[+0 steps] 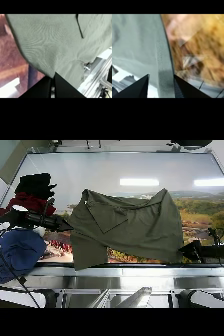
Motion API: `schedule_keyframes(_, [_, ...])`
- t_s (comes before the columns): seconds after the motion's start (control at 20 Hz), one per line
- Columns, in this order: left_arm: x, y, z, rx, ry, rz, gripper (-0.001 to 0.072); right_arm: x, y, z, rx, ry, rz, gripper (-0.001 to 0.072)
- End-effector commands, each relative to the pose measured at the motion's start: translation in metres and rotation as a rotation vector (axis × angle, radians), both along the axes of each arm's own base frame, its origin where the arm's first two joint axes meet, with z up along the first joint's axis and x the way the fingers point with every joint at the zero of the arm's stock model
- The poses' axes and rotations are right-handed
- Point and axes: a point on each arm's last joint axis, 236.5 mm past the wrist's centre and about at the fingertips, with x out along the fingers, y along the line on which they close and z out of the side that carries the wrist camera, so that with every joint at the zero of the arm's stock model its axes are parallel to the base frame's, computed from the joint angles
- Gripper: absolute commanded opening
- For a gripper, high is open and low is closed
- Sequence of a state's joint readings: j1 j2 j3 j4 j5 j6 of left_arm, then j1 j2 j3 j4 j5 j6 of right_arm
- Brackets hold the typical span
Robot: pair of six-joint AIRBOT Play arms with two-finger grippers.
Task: Fold the shirts.
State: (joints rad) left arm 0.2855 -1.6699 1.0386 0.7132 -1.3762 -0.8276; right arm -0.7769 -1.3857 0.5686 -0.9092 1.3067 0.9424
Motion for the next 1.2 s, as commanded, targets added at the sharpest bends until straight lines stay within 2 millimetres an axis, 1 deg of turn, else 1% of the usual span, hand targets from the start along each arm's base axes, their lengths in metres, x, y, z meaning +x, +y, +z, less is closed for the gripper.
schedule_keyframes(0.0, [0.001,0.003,0.001,0.000,-0.003,0.008,0.0023,-0.011,0.015,-0.002,0.017,0.033,0.081,0.0411])
schedule_keyframes(0.1, [0.001,0.005,0.001,-0.002,-0.002,0.014,0.0023,-0.015,0.028,0.003,0.046,0.044,0.133,0.0411])
schedule_keyframes(0.2, [0.002,0.009,0.001,-0.004,0.000,0.026,0.0023,-0.017,0.032,0.007,0.067,0.072,0.130,0.0402])
schedule_keyframes(0.25, [0.002,0.012,0.001,-0.005,0.000,0.034,0.0023,-0.017,0.032,0.009,0.072,0.079,0.127,0.0325])
schedule_keyframes(0.3, [0.003,0.014,0.003,-0.012,0.001,0.042,0.0023,-0.016,0.031,0.011,0.074,0.084,0.122,0.0204])
schedule_keyframes(0.4, [0.003,0.017,0.003,-0.016,0.002,0.053,0.0023,-0.009,0.029,0.018,0.083,0.069,0.121,0.0017])
schedule_keyframes(0.55, [0.004,0.015,0.006,-0.031,0.002,0.055,0.0023,0.014,0.028,0.038,0.111,-0.001,0.097,0.0015])
schedule_keyframes(0.6, [0.006,0.011,0.014,-0.069,0.000,0.063,0.0023,0.022,0.024,0.047,0.107,-0.026,0.097,0.0016])
schedule_keyframes(0.65, [0.010,0.004,0.030,-0.133,-0.023,0.057,0.0022,0.035,0.020,0.062,0.102,-0.076,0.089,0.0016])
schedule_keyframes(0.7, [0.017,-0.002,0.053,-0.208,-0.050,0.056,0.0021,0.052,0.018,0.082,0.110,-0.148,0.071,0.0016])
schedule_keyframes(0.75, [0.025,-0.011,0.087,-0.313,-0.104,0.053,0.0020,0.073,0.019,0.113,0.139,-0.249,0.046,0.0016])
schedule_keyframes(0.8, [0.032,-0.018,0.127,-0.415,-0.185,0.041,0.0018,0.093,0.022,0.149,0.174,-0.376,0.033,0.0016])
schedule_keyframes(0.85, [0.037,-0.024,0.172,-0.509,-0.276,0.032,0.0018,0.110,0.027,0.196,0.214,-0.532,0.026,0.0017])
schedule_keyframes(0.9, [0.037,-0.028,0.223,-0.594,-0.387,0.010,0.0018,0.121,0.031,0.243,0.242,-0.678,0.019,0.0016])
schedule_keyframes(0.95, [0.032,-0.031,0.271,-0.640,-0.502,-0.019,0.0018,0.125,0.034,0.289,0.238,-0.821,0.035,0.0017])
schedule_keyframes(1.0, [0.020,-0.035,0.326,-0.659,-0.646,-0.058,0.0017,0.124,0.036,0.339,0.192,-0.967,0.050,0.0016])
schedule_keyframes(1.05, [0.003,-0.039,0.373,-0.661,-0.772,-0.096,0.0017,0.120,0.038,0.381,0.134,-1.091,0.056,0.0016])
schedule_keyframes(1.1, [-0.020,-0.044,0.422,-0.650,-0.920,-0.138,0.0018,0.112,0.041,0.426,0.060,-1.223,0.050,0.0016])
schedule_keyframes(1.15, [-0.042,-0.048,0.464,-0.628,-1.051,-0.159,0.0018,0.103,0.042,0.467,-0.031,-1.345,0.028,0.0016])
